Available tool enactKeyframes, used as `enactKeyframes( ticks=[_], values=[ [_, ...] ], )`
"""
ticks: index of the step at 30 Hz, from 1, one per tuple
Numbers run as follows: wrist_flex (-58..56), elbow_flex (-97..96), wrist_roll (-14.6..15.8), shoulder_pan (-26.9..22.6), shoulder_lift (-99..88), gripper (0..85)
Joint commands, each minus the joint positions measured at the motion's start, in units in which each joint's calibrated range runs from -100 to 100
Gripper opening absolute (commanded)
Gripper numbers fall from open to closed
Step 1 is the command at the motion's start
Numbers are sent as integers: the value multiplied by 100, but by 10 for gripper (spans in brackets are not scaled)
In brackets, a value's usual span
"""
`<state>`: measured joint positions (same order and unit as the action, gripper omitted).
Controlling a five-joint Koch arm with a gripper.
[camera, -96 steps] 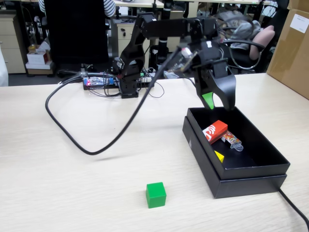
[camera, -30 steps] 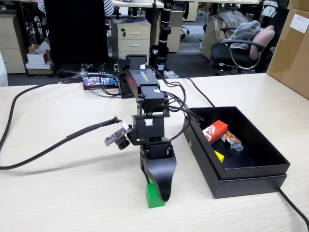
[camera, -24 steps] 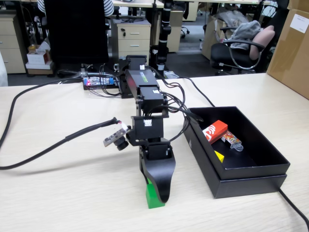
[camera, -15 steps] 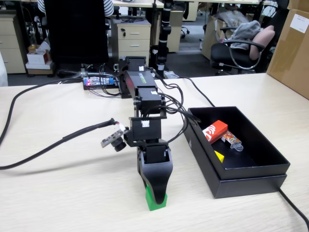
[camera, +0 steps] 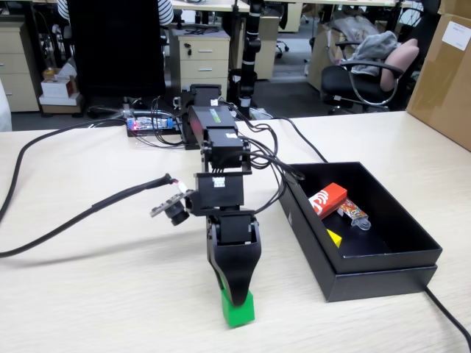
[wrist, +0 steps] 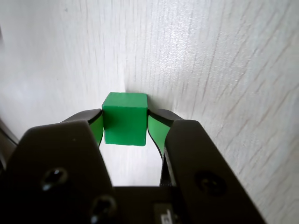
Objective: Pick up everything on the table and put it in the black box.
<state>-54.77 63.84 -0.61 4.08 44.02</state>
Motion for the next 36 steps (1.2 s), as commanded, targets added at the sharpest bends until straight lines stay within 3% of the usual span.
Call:
enactKeyframes(
  ticks=[1, 13, 21, 31, 36],
  values=[
    [-514, 198, 63, -10, -885, 24],
    [-2121, 316, 435, -332, -3088, 25],
    [-2380, -445, 542, -850, -5027, 25],
    [-2268, -1760, 762, -1792, -6071, 29],
    [-1067, -2975, 777, -1890, -5451, 31]
  ],
)
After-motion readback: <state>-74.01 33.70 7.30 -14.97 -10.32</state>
